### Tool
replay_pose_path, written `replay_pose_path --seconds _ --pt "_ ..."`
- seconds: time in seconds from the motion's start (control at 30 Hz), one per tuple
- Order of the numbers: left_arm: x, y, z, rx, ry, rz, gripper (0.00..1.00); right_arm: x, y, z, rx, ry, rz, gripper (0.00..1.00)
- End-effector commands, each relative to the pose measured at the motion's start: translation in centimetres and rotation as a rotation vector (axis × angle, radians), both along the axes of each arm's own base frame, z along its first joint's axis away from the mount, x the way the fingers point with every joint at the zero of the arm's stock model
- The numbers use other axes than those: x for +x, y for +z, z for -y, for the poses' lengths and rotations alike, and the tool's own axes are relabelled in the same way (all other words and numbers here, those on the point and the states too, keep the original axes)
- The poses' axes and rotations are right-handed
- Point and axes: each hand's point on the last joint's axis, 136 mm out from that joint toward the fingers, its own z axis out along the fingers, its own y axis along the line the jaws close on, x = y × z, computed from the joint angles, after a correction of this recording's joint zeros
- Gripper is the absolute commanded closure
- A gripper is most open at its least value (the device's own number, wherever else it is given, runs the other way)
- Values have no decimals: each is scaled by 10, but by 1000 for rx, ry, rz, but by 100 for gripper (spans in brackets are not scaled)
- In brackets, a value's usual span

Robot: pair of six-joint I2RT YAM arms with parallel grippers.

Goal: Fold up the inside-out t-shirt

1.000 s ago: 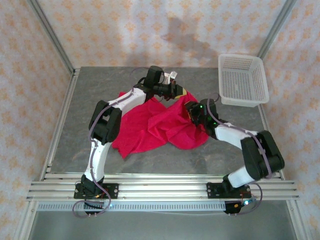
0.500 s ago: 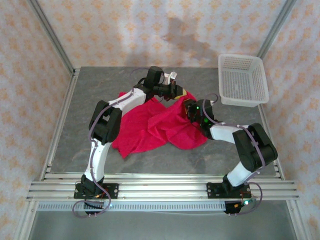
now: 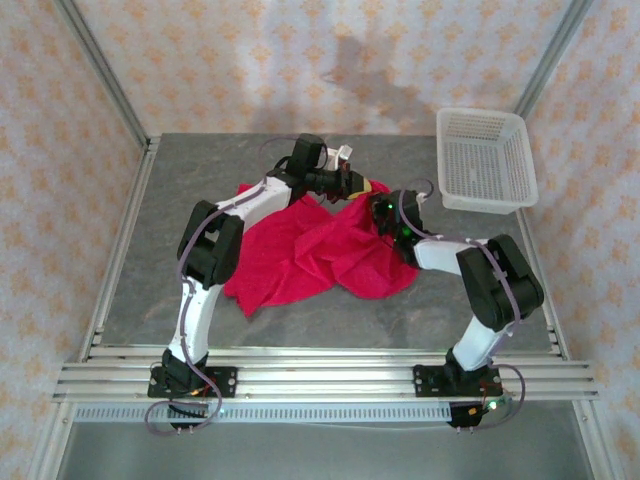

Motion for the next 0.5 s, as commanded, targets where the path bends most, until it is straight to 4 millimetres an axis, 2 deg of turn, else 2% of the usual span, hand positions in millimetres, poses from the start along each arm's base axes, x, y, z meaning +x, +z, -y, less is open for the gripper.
replay_pose_path --seconds 0.0,0.17,0.37,0.47 --pt "-2 11 -3 -4 -8 30 100 14 21 8 -27 -23 55 100" --pt "5 10 -9 10 12 27 100 -3 38 2 -121 83 -25 100" --pt "14 14 -14 67 23 50 100 -47 72 12 -184 160 -37 100" --pt "21 19 -15 78 37 56 93 -66 91 14 -178 188 -12 100"
